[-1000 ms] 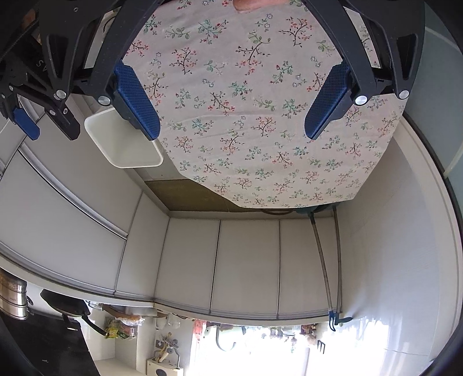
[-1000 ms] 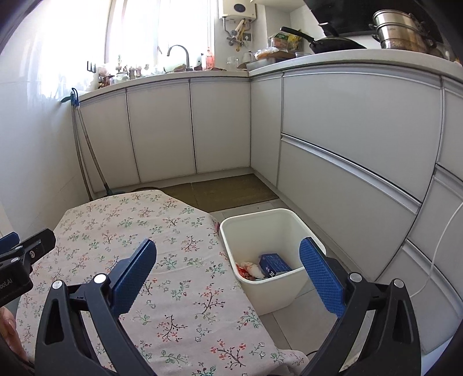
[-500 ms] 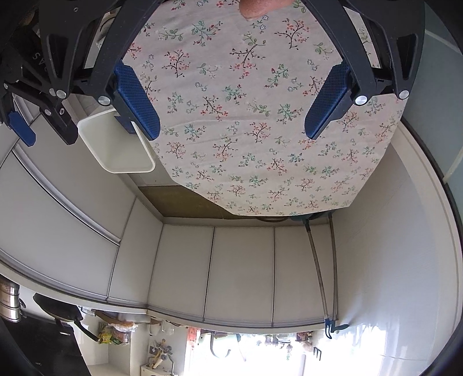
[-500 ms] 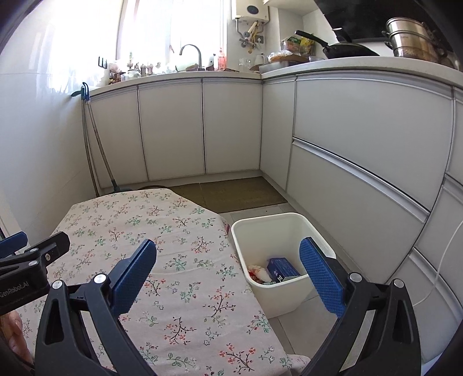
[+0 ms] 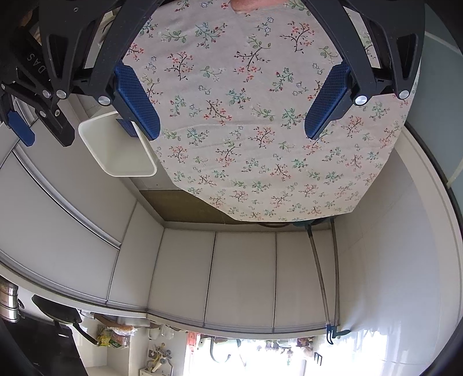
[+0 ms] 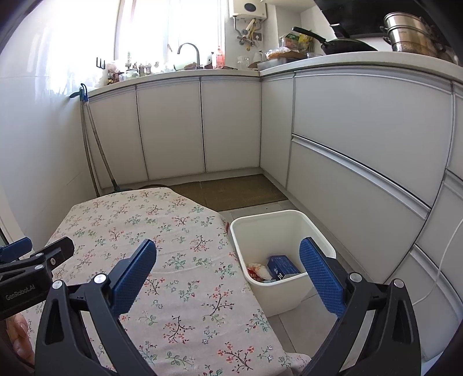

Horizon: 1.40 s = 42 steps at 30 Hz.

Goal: Collect trash

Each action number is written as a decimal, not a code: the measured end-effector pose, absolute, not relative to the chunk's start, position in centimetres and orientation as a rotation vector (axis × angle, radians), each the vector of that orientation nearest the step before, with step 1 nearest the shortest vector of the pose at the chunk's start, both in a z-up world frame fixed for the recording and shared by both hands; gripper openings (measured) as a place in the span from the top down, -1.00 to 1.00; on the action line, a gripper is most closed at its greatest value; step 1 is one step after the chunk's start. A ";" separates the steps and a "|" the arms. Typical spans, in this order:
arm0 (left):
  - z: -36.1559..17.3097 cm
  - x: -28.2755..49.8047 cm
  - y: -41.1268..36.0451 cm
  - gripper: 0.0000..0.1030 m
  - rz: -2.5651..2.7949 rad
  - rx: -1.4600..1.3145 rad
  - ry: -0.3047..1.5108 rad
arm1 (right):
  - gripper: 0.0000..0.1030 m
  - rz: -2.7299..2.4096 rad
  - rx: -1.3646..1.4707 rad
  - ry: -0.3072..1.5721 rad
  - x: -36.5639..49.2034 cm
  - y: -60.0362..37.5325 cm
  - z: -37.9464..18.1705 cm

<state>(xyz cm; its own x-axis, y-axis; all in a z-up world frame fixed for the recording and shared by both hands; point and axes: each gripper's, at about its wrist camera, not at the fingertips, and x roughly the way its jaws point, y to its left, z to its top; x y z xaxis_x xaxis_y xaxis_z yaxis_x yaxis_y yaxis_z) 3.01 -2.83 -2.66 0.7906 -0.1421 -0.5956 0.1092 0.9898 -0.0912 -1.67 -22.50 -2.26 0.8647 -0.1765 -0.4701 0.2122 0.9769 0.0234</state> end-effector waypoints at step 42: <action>-2.9 3.1 -4.0 -0.85 -0.176 -0.039 0.650 | -0.87 -0.226 0.086 0.512 -1.3 -22.6 -2.6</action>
